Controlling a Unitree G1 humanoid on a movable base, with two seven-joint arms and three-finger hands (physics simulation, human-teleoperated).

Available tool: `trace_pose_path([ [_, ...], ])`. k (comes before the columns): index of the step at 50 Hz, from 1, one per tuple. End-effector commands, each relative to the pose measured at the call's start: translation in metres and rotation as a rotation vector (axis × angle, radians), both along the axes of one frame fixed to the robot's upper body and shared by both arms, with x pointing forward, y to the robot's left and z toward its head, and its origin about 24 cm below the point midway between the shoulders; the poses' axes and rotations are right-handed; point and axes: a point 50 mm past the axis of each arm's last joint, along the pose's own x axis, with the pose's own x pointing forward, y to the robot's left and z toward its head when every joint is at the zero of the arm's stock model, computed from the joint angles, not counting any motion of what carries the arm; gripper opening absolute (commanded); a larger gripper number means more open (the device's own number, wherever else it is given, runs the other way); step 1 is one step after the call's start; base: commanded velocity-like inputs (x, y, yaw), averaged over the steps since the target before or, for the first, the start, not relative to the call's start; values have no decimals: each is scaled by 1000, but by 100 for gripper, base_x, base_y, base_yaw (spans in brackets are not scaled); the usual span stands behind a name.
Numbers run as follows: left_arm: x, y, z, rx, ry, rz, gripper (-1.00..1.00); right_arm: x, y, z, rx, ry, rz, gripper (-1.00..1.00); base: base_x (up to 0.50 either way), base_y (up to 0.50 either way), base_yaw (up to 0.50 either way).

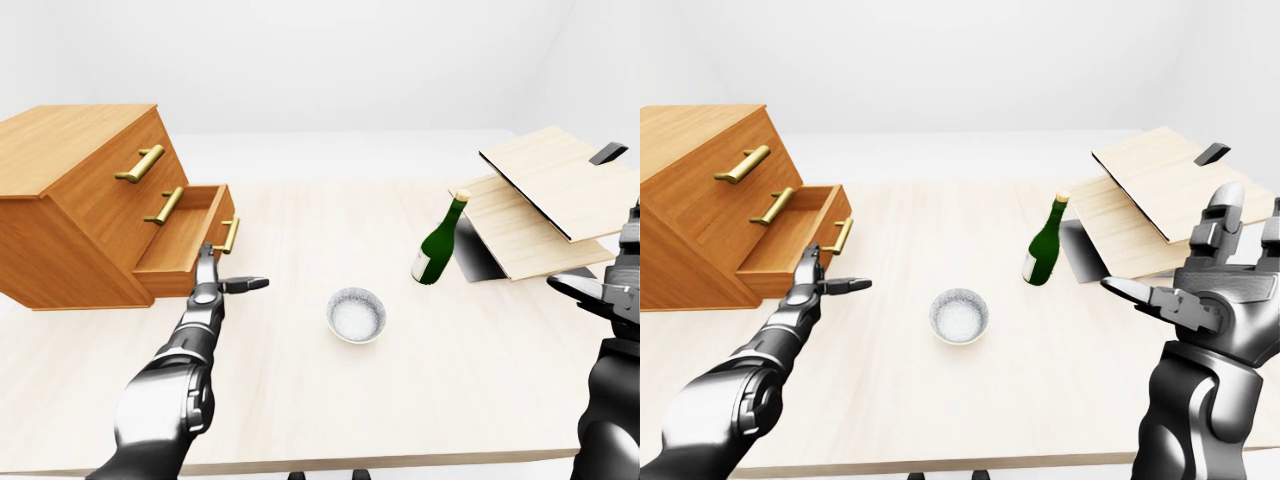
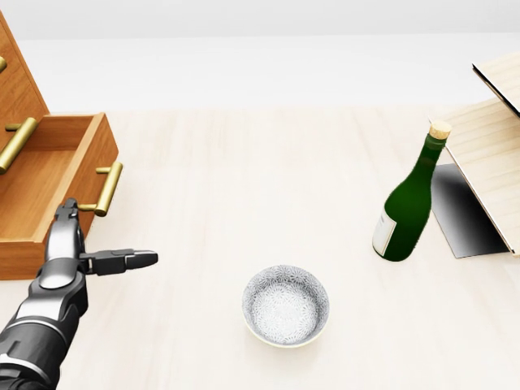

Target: Close the bottom drawer of the cabinet.

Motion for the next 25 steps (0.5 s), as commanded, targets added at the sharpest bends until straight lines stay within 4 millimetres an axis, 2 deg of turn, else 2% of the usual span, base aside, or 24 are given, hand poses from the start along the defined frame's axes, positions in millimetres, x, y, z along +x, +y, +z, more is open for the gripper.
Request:
trace_pose_path([
  [1, -2, 26, 10, -6, -45, 192, 100, 0, 0, 0, 1, -2, -1, 100, 0, 0, 0],
  [5, -4, 34, 12, -17, -58, 269, 100, 0, 0, 0, 2, -2, -1, 100, 0, 0, 0],
  [15, -6, 37, 12, -48, -64, 307, 100, 1, -1, -2, 5, 9, 1, 100, 0, 0, 0],
  [25, -12, 40, 6, 14, -39, 355, 100, -1, -2, -1, 8, 2, -2, 100, 0, 0, 0],
])
